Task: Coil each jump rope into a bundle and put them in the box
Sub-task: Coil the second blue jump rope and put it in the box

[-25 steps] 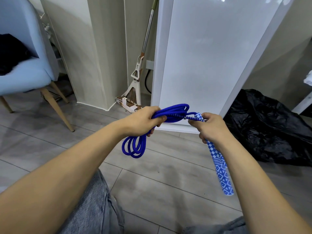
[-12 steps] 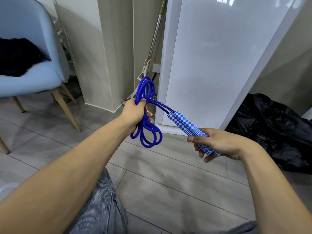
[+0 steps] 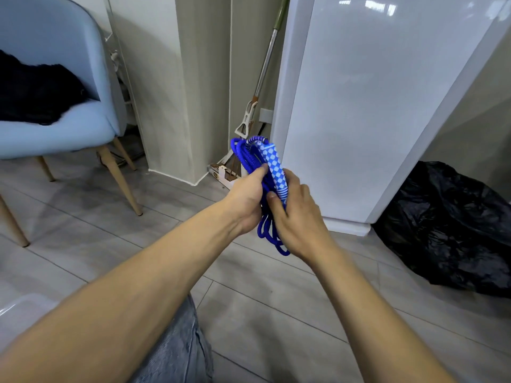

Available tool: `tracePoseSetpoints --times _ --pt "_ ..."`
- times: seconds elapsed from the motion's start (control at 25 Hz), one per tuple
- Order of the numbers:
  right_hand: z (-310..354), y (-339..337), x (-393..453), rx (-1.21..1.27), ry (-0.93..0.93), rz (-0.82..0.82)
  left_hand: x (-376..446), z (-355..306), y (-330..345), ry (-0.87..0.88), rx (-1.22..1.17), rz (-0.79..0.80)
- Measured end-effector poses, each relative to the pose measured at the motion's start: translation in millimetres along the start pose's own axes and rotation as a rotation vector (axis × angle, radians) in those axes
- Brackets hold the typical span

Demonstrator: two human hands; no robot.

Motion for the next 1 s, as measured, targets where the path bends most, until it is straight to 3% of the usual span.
tracePoseSetpoints --times 0.12,0.24,0.4,0.48,0.68,0.88,1.0 --pt "17 10 0 0.191 -0.027 0.115 0 -18 -9 0.044 -0.067 -0.036" --pt "29 7 3 0.432 0.006 0.1 -4 -41 -9 0.113 -0.031 -0.035" --pt "43 10 4 0.392 0.066 0.043 -14 -58 -18 0.102 0.028 -0.013" --pt "52 12 4 0.33 0.06 0.06 -20 -69 -31 0.117 0.211 -0.002" --pt "84 31 9 0.099 -0.035 0.082 -42 -102 -108 0.346 0.739 0.033" --pt "137 80 10 -0.057 -0.156 0.103 -83 -117 -210 0.441 1.466 -0.081" --pt "188 112 8 -0.115 -0.261 0.137 -118 -126 -267 0.496 1.694 -0.202"
Point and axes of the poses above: each hand's wrist, its own x-axis towards the middle knuckle, its own y-axis out of the palm, z = x × y, the point moved 5 cm from there along x, towards the middle knuckle, and after that the axes turned 14 degrees about y, right-handed, at the moved point
